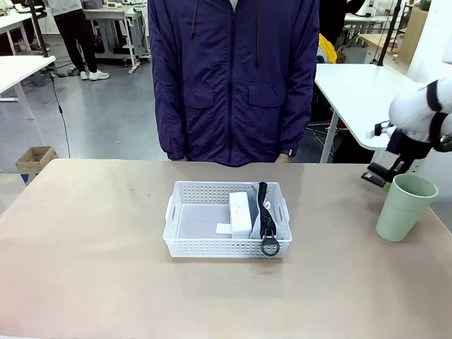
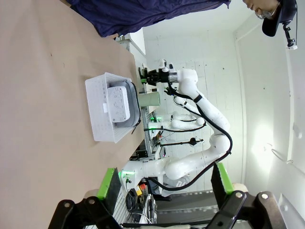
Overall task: Efficiently arrange items inside the basket to fit them all.
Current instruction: Pick up the Stapler and place it inside the Organizing basket.
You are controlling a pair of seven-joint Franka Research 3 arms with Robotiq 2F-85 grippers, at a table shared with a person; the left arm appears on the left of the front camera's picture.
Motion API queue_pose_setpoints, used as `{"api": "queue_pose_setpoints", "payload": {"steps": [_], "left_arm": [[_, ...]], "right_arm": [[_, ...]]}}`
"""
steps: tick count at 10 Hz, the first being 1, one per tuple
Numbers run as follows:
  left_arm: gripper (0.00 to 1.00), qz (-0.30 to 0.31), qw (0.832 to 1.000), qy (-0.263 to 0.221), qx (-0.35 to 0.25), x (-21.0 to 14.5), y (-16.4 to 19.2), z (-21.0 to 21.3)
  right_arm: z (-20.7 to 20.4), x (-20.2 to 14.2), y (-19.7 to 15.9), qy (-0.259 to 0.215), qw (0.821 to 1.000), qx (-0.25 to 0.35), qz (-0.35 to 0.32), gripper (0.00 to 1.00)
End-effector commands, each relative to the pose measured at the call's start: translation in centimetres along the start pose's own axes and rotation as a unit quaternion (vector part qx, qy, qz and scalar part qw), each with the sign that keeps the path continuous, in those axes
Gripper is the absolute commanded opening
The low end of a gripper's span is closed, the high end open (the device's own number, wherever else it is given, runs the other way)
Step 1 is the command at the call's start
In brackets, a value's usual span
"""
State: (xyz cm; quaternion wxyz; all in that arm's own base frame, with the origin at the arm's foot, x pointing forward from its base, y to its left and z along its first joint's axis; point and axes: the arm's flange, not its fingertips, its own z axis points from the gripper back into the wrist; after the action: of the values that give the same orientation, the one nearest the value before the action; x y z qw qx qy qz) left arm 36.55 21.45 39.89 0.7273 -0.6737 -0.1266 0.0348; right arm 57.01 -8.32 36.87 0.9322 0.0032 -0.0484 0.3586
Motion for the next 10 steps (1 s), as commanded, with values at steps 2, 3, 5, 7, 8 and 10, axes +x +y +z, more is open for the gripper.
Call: {"api": "queue_pose_setpoints", "payload": {"steps": [2,3,5,7,8,10], "left_arm": [[1.00,0.001,1.000,0.001,0.006,-0.2,-0.3,-0.1],[1.00,0.001,1.000,0.001,0.006,-0.2,-0.3,-0.1],[1.00,0.001,1.000,0.001,0.006,-0.2,-0.3,-0.1],[1.00,0.001,1.000,0.001,0.006,-0.2,-0.3,-0.1],[1.00,0.001,1.000,0.001,0.006,-0.2,-0.3,-0.1],[1.00,0.001,1.000,0.001,0.006,-0.2,-0.3,-0.1]], "right_arm": [[8.2,-3.4,2.9,-0.021,1.000,0.016,-0.010,0.00],[10.6,-4.2,4.2,-0.029,0.999,0.016,-0.030,0.00],[14.0,-5.6,7.6,-0.063,0.996,0.011,-0.064,0.00],[15.7,-6.3,11.9,-0.110,0.984,0.050,-0.128,0.00],[15.9,-6.2,14.0,-0.135,0.975,0.086,-0.151,0.00],[15.8,-5.3,17.3,-0.137,0.956,0.178,-0.189,0.00]]}}
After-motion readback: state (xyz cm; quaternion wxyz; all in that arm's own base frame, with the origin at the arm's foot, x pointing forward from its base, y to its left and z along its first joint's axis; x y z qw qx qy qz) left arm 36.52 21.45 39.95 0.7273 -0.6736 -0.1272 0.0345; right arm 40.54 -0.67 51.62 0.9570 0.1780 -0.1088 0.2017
